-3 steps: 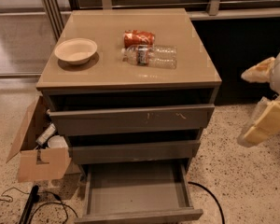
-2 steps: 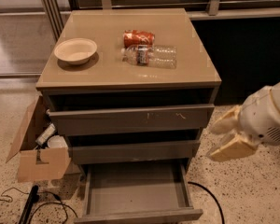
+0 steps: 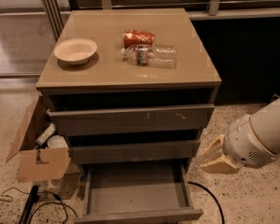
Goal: Close bottom drawer
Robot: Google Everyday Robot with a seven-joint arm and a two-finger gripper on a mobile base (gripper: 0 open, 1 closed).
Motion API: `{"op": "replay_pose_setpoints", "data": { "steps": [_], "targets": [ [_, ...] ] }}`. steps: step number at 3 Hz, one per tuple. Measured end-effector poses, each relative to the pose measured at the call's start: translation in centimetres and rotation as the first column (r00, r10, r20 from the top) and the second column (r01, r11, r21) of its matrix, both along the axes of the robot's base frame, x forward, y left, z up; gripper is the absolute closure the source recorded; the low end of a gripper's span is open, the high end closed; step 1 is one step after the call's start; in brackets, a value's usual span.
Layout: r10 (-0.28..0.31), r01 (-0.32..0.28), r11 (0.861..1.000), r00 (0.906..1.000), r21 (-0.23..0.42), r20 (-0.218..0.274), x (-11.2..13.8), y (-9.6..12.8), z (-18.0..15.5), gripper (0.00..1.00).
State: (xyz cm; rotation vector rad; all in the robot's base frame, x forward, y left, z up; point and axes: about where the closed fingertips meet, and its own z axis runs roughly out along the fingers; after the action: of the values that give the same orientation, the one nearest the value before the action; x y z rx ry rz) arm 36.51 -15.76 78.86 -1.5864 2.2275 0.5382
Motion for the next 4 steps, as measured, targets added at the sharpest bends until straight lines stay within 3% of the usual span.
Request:
{"op": "replay_pose_setpoints", "data": {
  "steps": [1, 2, 3, 4],
  "targets": [
    [0.000, 0.000, 1.000, 1.0000, 0.000, 0.000, 0.0, 0.0, 0.0, 1.00],
    [-0.043, 0.043, 0.999, 0.9986, 0.017, -0.031, -0.6, 0.7, -1.0, 1.00],
    [-0.131, 0.136, 0.990, 0.9825, 0.034, -0.132, -0.2, 2.4, -6.5, 1.00],
    [-0.198, 0.212, 0.976, 0.9619, 0.056, -0.188, 0.9, 2.6, -11.2, 1.00]
  ]
}}
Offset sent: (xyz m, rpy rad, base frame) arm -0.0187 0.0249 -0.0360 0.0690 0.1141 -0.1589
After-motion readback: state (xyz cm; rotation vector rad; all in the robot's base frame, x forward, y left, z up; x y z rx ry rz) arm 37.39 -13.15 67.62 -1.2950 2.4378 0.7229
